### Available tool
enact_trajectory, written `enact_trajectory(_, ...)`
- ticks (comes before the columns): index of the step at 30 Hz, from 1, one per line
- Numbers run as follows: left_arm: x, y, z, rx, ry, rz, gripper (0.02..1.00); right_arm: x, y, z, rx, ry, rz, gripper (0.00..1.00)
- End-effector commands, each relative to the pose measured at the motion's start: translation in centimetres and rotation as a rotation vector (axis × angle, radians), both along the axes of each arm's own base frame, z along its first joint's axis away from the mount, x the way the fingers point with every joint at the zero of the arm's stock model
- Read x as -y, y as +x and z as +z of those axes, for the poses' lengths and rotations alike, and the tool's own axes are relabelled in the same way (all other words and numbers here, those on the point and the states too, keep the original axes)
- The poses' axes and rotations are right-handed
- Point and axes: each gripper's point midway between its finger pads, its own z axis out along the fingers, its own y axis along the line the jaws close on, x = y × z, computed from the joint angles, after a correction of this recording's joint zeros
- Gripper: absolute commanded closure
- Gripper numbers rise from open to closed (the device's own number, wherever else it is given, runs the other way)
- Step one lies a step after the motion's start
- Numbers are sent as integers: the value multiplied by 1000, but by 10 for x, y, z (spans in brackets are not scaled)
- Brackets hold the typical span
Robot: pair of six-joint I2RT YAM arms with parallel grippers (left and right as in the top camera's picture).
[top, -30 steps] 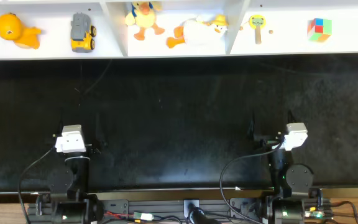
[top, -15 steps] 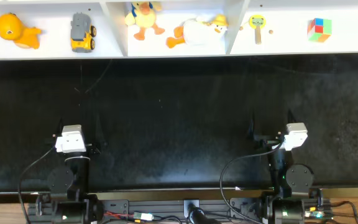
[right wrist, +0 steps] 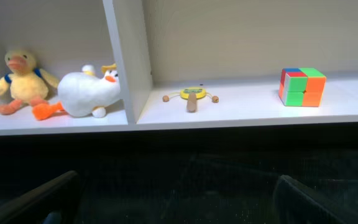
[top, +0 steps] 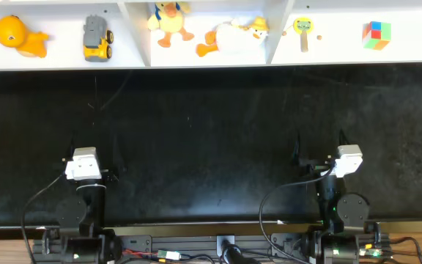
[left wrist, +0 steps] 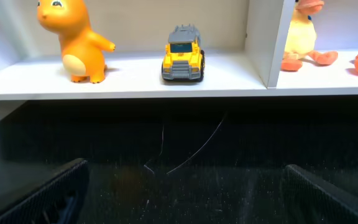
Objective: Store Toys
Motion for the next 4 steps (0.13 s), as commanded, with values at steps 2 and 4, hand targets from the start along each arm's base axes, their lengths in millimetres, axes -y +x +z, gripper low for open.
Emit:
enact_trajectory(2, 2, 0, 1, 7, 11, -8, 20, -2, 0, -3, -1, 5, 8, 5)
enact_trajectory(4, 2, 0, 1, 7, 11, -8, 20, -2, 0, -3, -1, 5, 8, 5)
